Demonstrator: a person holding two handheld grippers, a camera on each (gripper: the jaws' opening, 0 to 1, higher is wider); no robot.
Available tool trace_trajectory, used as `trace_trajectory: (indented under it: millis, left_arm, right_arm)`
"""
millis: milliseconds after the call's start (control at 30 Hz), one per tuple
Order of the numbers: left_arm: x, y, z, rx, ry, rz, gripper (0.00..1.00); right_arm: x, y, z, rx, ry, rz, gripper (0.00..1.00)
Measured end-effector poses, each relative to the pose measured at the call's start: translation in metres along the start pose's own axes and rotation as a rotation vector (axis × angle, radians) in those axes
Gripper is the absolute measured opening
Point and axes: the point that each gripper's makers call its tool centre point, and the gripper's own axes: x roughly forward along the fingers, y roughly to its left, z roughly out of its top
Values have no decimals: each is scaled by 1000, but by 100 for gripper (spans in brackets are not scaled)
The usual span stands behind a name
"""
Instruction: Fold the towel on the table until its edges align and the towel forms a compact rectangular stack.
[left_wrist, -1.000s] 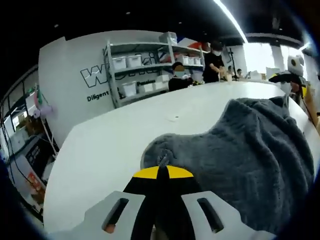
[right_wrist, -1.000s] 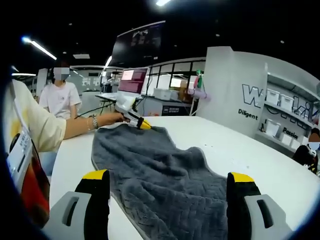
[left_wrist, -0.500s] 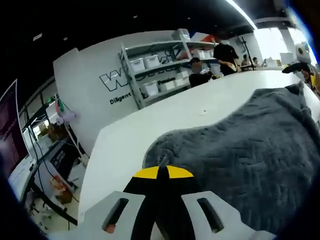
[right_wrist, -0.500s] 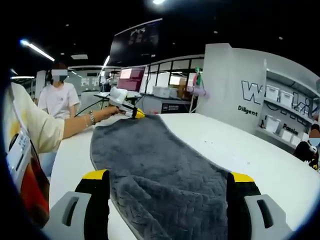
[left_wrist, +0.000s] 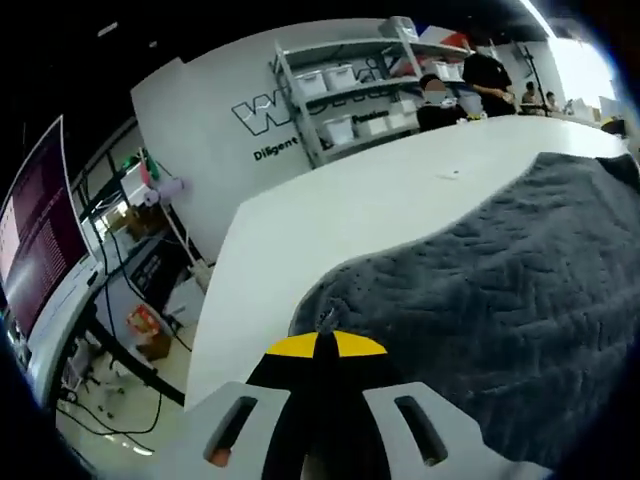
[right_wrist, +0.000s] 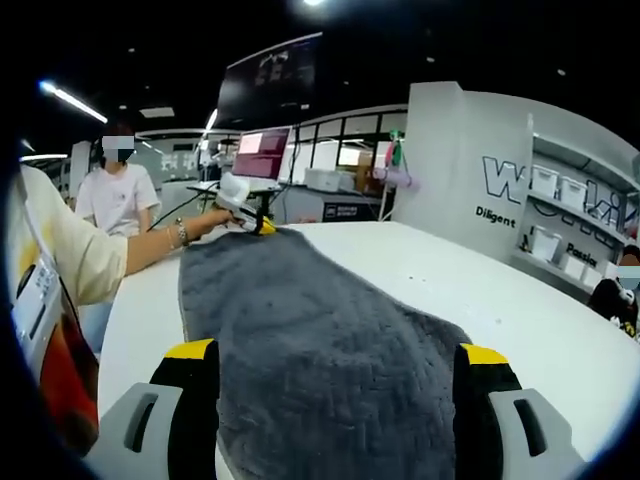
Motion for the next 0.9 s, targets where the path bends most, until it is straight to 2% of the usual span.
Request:
trace_trajectory:
  millis: [267, 467, 567, 733, 833, 900]
  left_arm:
    - [6, -8, -19, -3, 62, -10, 4]
    - [5, -5, -18, -27, 32, 4, 7]
    - [5, -2, -17, -42, 21, 21, 12]
    - [2, -5, -9, -44, -23, 7, 20]
    - [1, -11, 3, -96, -67, -15, 31]
    - [-3, -14, 12, -95, -99, -25, 34]
  right_arm:
    - [-1, 2, 0, -7, -1, -4, 99]
    - [0, 2, -2, -3, 9, 2, 99]
    - [1, 4, -3, 0, 13, 5, 99]
    - [2, 5, -4, -4, 22, 10, 99]
    - [3, 4, -6, 0, 28, 6, 99]
    - [3, 3, -7, 4, 30, 5, 99]
